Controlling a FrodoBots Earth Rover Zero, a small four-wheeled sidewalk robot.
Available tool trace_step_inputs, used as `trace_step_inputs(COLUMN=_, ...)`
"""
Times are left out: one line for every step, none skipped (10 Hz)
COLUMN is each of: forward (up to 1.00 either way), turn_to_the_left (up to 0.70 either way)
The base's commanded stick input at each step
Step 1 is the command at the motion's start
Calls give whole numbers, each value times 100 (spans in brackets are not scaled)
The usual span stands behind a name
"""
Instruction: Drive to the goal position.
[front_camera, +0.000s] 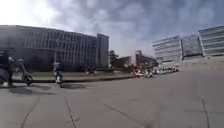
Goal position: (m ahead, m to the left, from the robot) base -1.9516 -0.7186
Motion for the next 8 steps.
trace_step_inputs(forward=85, turn_to_the_left=34)
trace_step_inputs(forward=85, turn_to_the_left=34)
trace_step_inputs(forward=85, turn_to_the_left=34)
trace_step_inputs(forward=85, turn_to_the_left=34)
trace_step_inputs(forward=85, turn_to_the_left=34)
trace_step_inputs(forward=85, turn_to_the_left=34)
trace_step_inputs(forward=85, turn_to_the_left=34)
trace_step_inputs(forward=85, turn_to_the_left=34)
